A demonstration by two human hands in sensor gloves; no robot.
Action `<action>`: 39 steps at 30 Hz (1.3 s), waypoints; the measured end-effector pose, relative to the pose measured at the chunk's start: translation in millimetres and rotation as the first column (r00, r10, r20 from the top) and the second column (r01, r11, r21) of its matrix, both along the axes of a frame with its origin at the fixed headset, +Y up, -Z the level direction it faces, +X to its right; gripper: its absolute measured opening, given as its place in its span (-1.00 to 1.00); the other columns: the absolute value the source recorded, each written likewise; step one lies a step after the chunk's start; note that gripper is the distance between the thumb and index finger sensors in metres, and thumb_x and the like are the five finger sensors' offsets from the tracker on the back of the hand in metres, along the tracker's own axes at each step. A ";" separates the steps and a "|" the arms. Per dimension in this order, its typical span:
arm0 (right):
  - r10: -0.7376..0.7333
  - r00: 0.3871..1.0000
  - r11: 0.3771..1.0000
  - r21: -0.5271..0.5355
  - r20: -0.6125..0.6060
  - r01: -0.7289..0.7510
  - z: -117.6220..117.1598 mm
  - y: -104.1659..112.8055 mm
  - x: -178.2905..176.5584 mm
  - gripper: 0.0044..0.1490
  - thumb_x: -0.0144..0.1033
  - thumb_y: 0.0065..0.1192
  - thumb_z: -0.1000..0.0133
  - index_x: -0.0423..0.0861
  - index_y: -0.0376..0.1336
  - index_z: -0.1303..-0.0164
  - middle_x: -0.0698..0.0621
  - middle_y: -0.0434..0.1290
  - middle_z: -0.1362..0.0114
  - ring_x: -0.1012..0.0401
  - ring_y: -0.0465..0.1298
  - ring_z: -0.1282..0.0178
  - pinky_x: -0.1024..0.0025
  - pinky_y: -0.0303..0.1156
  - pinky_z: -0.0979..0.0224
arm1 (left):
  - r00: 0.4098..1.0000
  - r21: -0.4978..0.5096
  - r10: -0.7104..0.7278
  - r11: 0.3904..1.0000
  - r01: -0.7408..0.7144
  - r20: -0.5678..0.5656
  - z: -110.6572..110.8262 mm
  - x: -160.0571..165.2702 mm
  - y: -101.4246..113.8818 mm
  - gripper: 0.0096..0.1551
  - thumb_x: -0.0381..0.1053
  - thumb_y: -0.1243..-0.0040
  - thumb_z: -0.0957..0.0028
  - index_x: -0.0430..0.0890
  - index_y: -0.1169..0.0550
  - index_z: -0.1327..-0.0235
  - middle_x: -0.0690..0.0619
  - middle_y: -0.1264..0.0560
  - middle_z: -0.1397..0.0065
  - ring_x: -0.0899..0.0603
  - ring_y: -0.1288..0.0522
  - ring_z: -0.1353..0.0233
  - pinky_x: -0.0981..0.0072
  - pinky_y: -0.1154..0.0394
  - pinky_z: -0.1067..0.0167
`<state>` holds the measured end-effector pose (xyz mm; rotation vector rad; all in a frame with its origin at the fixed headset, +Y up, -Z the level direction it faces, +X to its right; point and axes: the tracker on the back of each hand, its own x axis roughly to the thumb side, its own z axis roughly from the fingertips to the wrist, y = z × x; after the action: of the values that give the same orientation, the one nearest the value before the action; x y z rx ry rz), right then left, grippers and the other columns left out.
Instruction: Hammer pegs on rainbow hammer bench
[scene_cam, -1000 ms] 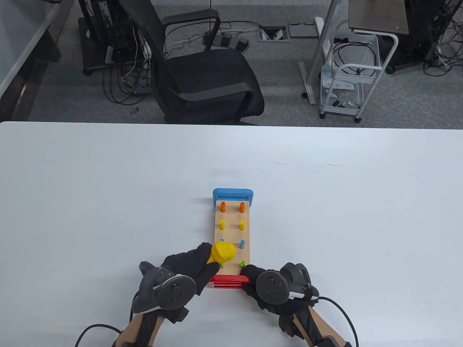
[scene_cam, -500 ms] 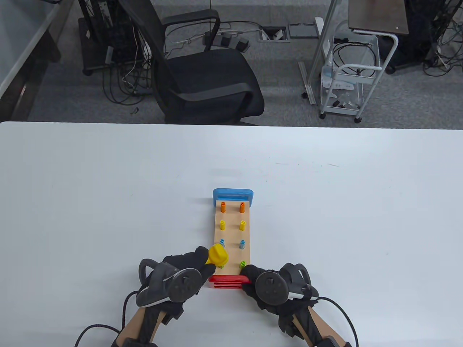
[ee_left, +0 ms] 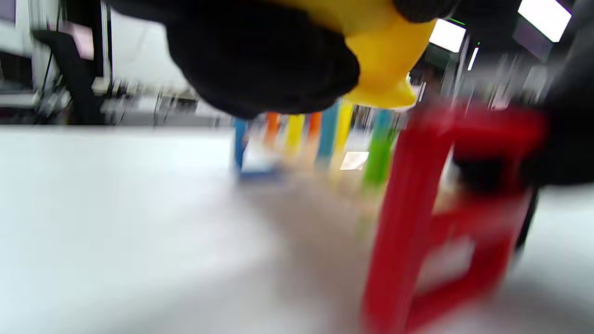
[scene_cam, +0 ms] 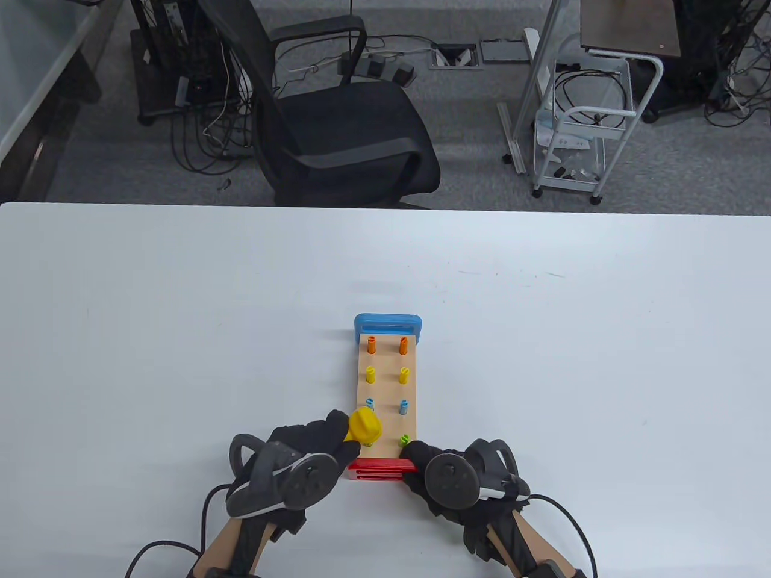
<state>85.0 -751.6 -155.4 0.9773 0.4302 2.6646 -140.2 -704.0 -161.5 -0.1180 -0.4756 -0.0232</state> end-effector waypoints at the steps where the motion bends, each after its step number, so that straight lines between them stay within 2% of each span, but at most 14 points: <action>1: -0.001 1.000 1.000 -0.001 0.000 0.001 0.1 0.0 -0.3 -0.36 -0.18 -0.19 -0.33 -0.28 -0.07 -0.50 -0.38 0.41 -0.48 -0.20 0.52 -0.31 -0.20 0.42 -0.35 | 0.995 0.058 0.100 0.993 -0.101 0.019 -0.7 -7.3 3.5 -0.23 0.32 0.18 -0.22 -0.21 -0.42 -0.41 0.07 -0.73 0.05 0.03 -0.74 0.33 0.42 -0.67 0.39; 3: 0.001 1.000 1.000 -0.001 0.000 -0.001 0.2 0.0 -0.2 -0.36 -0.18 -0.19 -0.33 -0.28 -0.07 -0.50 -0.37 0.40 -0.48 -0.20 0.51 -0.31 -0.20 0.42 -0.35 | 0.992 0.054 0.123 0.991 -0.122 -0.011 2.0 -6.2 18.6 -0.24 0.29 0.09 -0.22 -0.25 -0.46 -0.40 -0.02 -0.74 0.07 -0.06 -0.73 0.34 0.33 -0.64 0.39; 6: 0.000 1.000 1.000 -0.001 0.001 0.000 0.1 -0.1 -0.5 -0.36 -0.18 -0.19 -0.33 -0.28 -0.07 -0.50 -0.37 0.41 -0.48 -0.20 0.51 -0.31 -0.20 0.42 -0.35 | 0.966 0.273 0.255 0.928 -0.254 0.031 12.0 -9.7 32.7 -0.24 0.28 0.09 -0.20 -0.24 -0.46 -0.41 -0.03 -0.74 0.05 -0.07 -0.73 0.32 0.31 -0.65 0.38; 10: -0.001 1.000 1.000 -0.002 -0.001 0.001 0.0 -0.4 -0.6 -0.36 -0.17 -0.19 -0.33 -0.28 -0.07 -0.50 -0.37 0.41 -0.48 -0.20 0.52 -0.31 -0.20 0.42 -0.34 | 1.000 0.004 -0.026 1.000 0.026 0.009 -2.1 -1.0 -1.5 -0.24 0.32 0.19 -0.20 -0.18 -0.38 -0.43 0.08 -0.71 0.01 0.02 -0.74 0.29 0.39 -0.68 0.34; 15: 0.003 1.000 1.000 0.000 0.002 -0.003 0.3 -0.3 -0.7 -0.36 -0.17 -0.19 -0.33 -0.28 -0.07 -0.50 -0.37 0.40 -0.48 -0.19 0.52 -0.31 -0.20 0.42 -0.35 | 0.967 0.182 0.247 0.950 -0.255 0.069 7.1 -7.1 25.9 -0.24 0.29 0.09 -0.19 -0.23 -0.45 -0.41 -0.02 -0.74 0.06 -0.07 -0.73 0.33 0.30 -0.65 0.38; 17: 0.002 1.000 1.000 0.000 0.002 -0.002 0.3 -0.4 -0.7 -0.36 -0.18 -0.19 -0.33 -0.28 -0.07 -0.50 -0.37 0.40 -0.48 -0.20 0.51 -0.31 -0.20 0.42 -0.35 | 0.955 0.138 0.286 0.945 -0.295 0.080 6.4 -4.6 19.5 -0.24 0.28 0.08 -0.20 -0.24 -0.46 -0.41 -0.04 -0.74 0.06 -0.08 -0.73 0.34 0.29 -0.65 0.39; 20: 0.001 1.000 1.000 -0.001 0.001 -0.001 0.3 -0.7 -1.0 -0.36 -0.18 -0.19 -0.33 -0.28 -0.07 -0.50 -0.37 0.40 -0.48 -0.20 0.51 -0.31 -0.20 0.42 -0.35 | 0.998 0.055 -0.060 0.997 0.058 0.038 5.7 -2.7 -0.2 -0.24 0.33 0.22 -0.21 -0.17 -0.37 -0.43 0.11 -0.71 0.02 0.05 -0.74 0.29 0.42 -0.68 0.34; 21: 0.004 1.000 1.000 0.001 0.001 -0.004 0.2 -0.5 -0.9 -0.36 -0.18 -0.19 -0.33 -0.28 -0.07 -0.50 -0.37 0.40 -0.48 -0.20 0.51 -0.31 -0.20 0.42 -0.35 | 0.988 0.120 0.135 0.982 -0.143 0.069 0.9 0.2 5.2 -0.24 0.28 0.05 -0.17 -0.26 -0.51 -0.34 -0.02 -0.77 0.14 -0.06 -0.74 0.41 0.31 -0.65 0.46; 23: 0.004 1.000 1.000 0.000 0.001 -0.004 0.4 -0.5 -0.8 -0.36 -0.18 -0.19 -0.33 -0.28 -0.07 -0.50 -0.37 0.40 -0.48 -0.20 0.51 -0.31 -0.20 0.42 -0.35 | 0.991 0.079 0.120 0.989 -0.125 0.059 4.0 -1.6 17.6 -0.24 0.28 0.09 -0.21 -0.23 -0.44 -0.41 -0.02 -0.73 0.06 -0.07 -0.73 0.33 0.30 -0.64 0.37; 26: 0.006 1.000 1.000 0.001 0.003 -0.006 0.7 -0.4 -1.0 -0.36 -0.18 -0.20 -0.33 -0.28 -0.07 -0.50 -0.37 0.40 -0.48 -0.20 0.51 -0.31 -0.19 0.42 -0.35 | 0.968 0.218 0.234 0.944 -0.247 0.085 9.4 -2.1 22.4 -0.24 0.27 0.07 -0.19 -0.24 -0.45 -0.41 -0.04 -0.74 0.05 -0.09 -0.73 0.32 0.27 -0.64 0.37; 29: 0.003 1.000 1.000 0.003 0.001 -0.003 0.6 -0.6 -0.9 -0.36 -0.18 -0.20 -0.33 -0.28 -0.07 -0.50 -0.37 0.41 -0.48 -0.20 0.52 -0.31 -0.19 0.42 -0.35 | 0.990 0.089 -0.132 0.988 0.128 0.042 1.7 6.1 -3.8 -0.24 0.30 0.19 -0.20 -0.19 -0.38 -0.43 0.08 -0.71 0.01 0.02 -0.75 0.29 0.38 -0.68 0.34; 31: 0.003 1.000 1.000 0.001 0.001 -0.003 0.5 -0.7 -1.1 -0.36 -0.18 -0.20 -0.33 -0.28 -0.07 -0.50 -0.37 0.40 -0.48 -0.20 0.51 -0.31 -0.19 0.42 -0.35 | 0.994 0.154 0.064 0.985 -0.077 0.089 1.4 6.0 5.2 -0.24 0.26 0.01 -0.15 -0.27 -0.52 -0.34 -0.05 -0.77 0.14 -0.10 -0.74 0.40 0.26 -0.65 0.44; 35: 0.003 1.000 1.000 0.000 0.001 -0.003 0.4 -0.7 -1.0 -0.36 -0.18 -0.20 -0.33 -0.28 -0.08 -0.50 -0.37 0.40 -0.48 -0.20 0.51 -0.31 -0.19 0.42 -0.35 | 0.966 0.204 0.230 0.947 -0.249 0.115 6.8 -0.2 20.4 -0.24 0.28 0.09 -0.18 -0.22 -0.44 -0.42 -0.02 -0.73 0.04 -0.09 -0.73 0.31 0.27 -0.64 0.36; 39: 0.001 1.000 1.000 -0.003 0.000 -0.001 0.4 -1.0 -1.3 -0.36 -0.18 -0.20 -0.33 -0.28 -0.08 -0.50 -0.37 0.40 -0.48 -0.20 0.51 -0.31 -0.19 0.42 -0.35 | 0.994 0.062 -0.094 0.994 0.092 0.046 0.6 -3.8 -1.9 -0.24 0.33 0.25 -0.20 -0.15 -0.34 -0.44 0.15 -0.69 -0.01 0.07 -0.75 0.26 0.43 -0.68 0.31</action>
<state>83.7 -752.6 -155.1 0.9760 0.4342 2.6648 -143.9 -705.9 -160.9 -0.0807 -0.5174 -0.1319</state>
